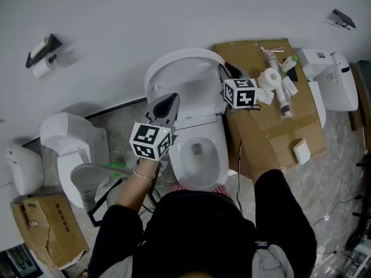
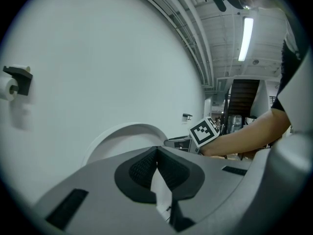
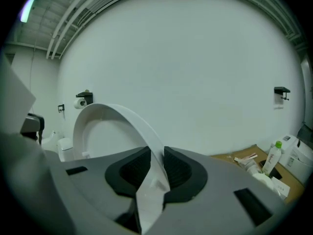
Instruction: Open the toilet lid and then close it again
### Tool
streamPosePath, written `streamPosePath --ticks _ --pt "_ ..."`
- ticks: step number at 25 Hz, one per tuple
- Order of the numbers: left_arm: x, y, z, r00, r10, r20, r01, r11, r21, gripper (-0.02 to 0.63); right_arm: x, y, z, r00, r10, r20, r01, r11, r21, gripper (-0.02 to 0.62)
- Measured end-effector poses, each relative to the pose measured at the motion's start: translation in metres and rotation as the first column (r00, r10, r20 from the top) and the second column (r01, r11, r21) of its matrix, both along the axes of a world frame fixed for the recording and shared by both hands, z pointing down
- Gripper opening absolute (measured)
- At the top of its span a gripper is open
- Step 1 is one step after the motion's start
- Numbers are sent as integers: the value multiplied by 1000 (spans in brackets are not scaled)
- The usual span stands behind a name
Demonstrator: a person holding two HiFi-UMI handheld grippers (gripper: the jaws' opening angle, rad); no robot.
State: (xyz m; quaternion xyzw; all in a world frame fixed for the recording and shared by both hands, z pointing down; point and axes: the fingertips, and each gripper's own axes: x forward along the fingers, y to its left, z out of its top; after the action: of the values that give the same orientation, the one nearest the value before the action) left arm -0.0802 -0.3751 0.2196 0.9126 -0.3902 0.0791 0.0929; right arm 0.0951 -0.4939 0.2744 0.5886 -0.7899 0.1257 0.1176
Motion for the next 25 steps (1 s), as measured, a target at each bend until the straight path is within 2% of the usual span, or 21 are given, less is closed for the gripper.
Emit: streamPosePath --ticks 3,7,18,25 --pt "1 -1 1 1000 1 -15 -1 1000 -8 5 0 0 1 1000 0 6 0 1000 -11 95" --pt "4 1 0 1000 5 14 -5 1000 7 4 2 0 3 999 16 45 -16 1000 -4 95" --pt "12 11 -6 998 45 51 -49 997 67 3 3 12 1 999 23 40 -22 1000 -17 92" --pt "17 14 -5 997 51 50 -54 997 62 4 3 23 -1 999 17 38 -17 1000 -13 92"
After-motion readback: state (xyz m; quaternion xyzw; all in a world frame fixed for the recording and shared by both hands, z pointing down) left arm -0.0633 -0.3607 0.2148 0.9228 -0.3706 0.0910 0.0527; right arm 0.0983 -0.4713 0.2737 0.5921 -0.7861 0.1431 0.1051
